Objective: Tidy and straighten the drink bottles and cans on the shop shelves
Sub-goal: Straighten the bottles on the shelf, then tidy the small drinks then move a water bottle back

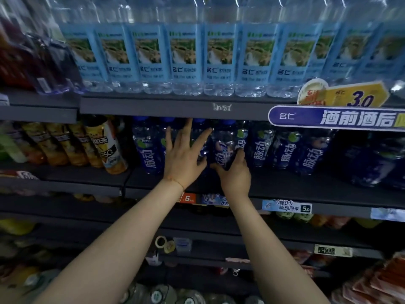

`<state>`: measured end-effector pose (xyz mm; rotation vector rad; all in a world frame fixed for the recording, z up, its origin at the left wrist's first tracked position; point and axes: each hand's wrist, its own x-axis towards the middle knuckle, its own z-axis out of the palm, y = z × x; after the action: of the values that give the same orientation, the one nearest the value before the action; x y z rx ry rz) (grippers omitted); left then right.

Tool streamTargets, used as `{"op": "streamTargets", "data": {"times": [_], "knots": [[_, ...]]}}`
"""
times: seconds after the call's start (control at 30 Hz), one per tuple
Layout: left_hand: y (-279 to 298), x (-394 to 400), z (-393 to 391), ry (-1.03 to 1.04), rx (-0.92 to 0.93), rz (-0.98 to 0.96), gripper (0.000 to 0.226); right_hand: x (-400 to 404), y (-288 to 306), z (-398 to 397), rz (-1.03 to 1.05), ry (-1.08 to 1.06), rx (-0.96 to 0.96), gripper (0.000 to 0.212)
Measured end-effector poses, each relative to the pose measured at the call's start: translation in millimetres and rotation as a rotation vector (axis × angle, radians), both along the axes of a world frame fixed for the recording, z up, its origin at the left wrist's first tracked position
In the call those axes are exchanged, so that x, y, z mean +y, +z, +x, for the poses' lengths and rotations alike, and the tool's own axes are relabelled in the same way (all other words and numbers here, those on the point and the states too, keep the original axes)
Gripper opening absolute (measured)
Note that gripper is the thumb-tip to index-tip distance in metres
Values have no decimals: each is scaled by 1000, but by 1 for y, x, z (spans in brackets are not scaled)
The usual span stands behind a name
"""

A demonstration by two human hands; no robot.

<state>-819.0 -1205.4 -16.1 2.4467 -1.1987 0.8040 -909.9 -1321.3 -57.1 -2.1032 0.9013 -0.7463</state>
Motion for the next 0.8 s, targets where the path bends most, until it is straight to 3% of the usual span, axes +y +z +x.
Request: {"op": "streamTargets", "data": {"times": [0.13,0.2,0.3,0.37,0.53,0.67,0.8], "knots": [[3,3,-1,-9,2,33,82,7,2,-7,88,42,2,90],[6,10,-1,-44,4,25,81,21,1,-14,27,-19,-24,84],[7,38,-4,-101,53,-73,75,54,3,-22,-125,-136,-160,54],[6,71,-6,-110,102,-140,64,85,10,-24,-80,-75,-203,30],[-6,196,21,-31,429,-169,22,189,12,5,33,197,-90,15],[-24,331,63,68,684,-127,16,300,3,53,71,360,7,9],[-51,463,100,145,908,-272,15,416,-6,105,133,508,97,14]]}}
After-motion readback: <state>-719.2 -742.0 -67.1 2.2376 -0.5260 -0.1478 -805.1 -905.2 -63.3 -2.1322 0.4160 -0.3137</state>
